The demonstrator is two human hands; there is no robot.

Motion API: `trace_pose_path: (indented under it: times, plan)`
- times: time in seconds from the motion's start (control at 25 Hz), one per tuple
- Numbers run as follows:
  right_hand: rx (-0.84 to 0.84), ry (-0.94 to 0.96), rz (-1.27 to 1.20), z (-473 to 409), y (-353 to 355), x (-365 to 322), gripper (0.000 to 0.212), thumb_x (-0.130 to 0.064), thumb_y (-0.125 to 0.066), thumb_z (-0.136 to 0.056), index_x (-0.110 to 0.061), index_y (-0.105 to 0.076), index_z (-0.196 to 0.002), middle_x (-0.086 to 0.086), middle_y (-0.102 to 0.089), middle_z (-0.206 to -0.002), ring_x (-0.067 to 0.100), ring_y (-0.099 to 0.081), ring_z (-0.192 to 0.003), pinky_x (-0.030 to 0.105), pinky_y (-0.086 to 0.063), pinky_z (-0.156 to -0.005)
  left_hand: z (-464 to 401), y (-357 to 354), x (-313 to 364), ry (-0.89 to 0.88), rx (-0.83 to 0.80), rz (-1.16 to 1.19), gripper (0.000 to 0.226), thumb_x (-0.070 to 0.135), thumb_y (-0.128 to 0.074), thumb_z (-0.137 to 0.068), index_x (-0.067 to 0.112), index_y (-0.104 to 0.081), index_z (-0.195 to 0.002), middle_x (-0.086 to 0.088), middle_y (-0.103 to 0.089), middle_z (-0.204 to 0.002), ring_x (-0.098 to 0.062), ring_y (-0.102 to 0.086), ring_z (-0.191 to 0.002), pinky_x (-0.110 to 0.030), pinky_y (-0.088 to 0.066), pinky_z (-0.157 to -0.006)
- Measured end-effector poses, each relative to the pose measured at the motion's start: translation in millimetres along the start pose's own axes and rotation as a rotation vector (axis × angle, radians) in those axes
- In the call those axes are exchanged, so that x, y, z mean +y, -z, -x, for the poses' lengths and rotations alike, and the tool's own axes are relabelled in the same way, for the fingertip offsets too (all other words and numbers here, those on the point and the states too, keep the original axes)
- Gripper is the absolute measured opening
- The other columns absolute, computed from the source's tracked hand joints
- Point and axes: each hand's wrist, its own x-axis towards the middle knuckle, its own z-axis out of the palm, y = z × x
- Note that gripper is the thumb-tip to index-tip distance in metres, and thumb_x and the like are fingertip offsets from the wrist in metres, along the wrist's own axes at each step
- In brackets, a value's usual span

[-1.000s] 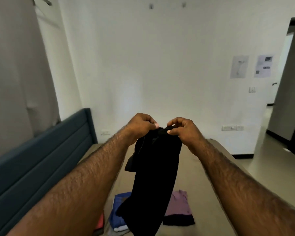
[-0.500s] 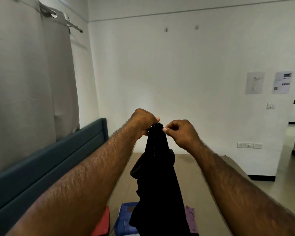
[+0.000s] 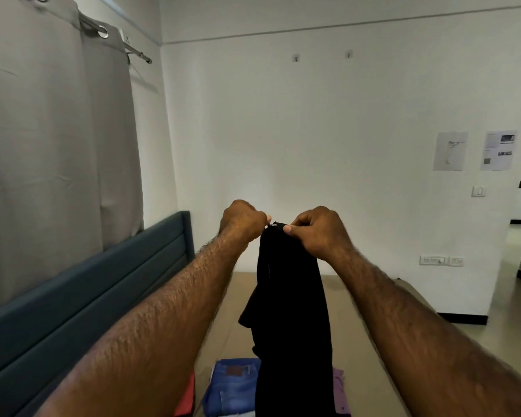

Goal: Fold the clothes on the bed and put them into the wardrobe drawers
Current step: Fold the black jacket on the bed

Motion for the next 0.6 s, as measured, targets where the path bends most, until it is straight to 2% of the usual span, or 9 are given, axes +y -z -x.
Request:
trace_pose_path:
  times: [0.2, 0.32, 0.44, 0.52, 0.6]
  plan:
    - [0.002, -0.036, 0.031, -0.2, 6.3, -1.6, 0.017, -0.036, -0.082, -0.086, -0.021, -0.082, -0.078, -0.008, -0.075, -0.077, 0.012, -0.071, -0.078, 0.03, -0.059, -0.073, -3.2, 2.9, -2.1, 0.021, -0.016, -0.001, 0.031, 0.032, -0.08, -0.089, 0.009, -0.071, -0.108, -0.01, -0.075, -0.101, -0.027, -0.07, -0.096, -0.033, -0.052, -0.076]
    - [-0.016, -0.043, -0.048, 3.9, 5.0, -2.9, 0.016, -0.034, -0.079, -0.088, -0.02, -0.079, -0.08, -0.006, -0.074, -0.078, 0.015, -0.071, -0.077, 0.029, -0.056, -0.068, 1.7, 0.8, 0.9, -0.037, -0.103, 0.098, 0.024, 0.031, -0.07, -0.099, 0.01, -0.068, -0.109, -0.011, -0.074, -0.107, -0.027, -0.071, -0.098, -0.034, -0.055, -0.072]
    - [-0.132, -0.05, -0.148, 5.4, 8.3, -5.8, 0.02, -0.039, -0.083, -0.085, -0.02, -0.078, -0.082, -0.003, -0.073, -0.073, 0.011, -0.066, -0.068, 0.026, -0.05, -0.063, 14.6, 2.0, -2.3, -0.162, -0.267, 0.159, 0.027, 0.038, -0.057, -0.108, 0.012, -0.063, -0.104, -0.007, -0.071, -0.104, -0.023, -0.069, -0.095, -0.036, -0.059, -0.078]
    - [-0.152, -0.109, -0.201, 0.4, 17.4, -7.7, 0.019, -0.027, -0.082, -0.087, -0.013, -0.076, -0.077, -0.001, -0.069, -0.069, 0.012, -0.061, -0.067, 0.029, -0.048, -0.067, 19.4, 8.8, -12.9, -0.219, -0.473, 0.294, 0.026, 0.037, -0.063, -0.105, 0.012, -0.063, -0.101, -0.004, -0.07, -0.091, -0.017, -0.064, -0.083, -0.031, -0.053, -0.074]
    - [-0.239, -0.216, -0.346, -2.6, 31.4, -4.5, 0.017, -0.016, -0.075, -0.093, -0.013, -0.072, -0.077, -0.003, -0.067, -0.071, 0.015, -0.06, -0.075, 0.032, -0.049, -0.072, 17.3, 15.9, -25.9, -0.233, -0.662, 0.393, 0.016, 0.024, -0.071, -0.101, 0.009, -0.067, -0.106, -0.003, -0.064, -0.081, -0.012, -0.059, -0.074, -0.025, -0.046, -0.068]
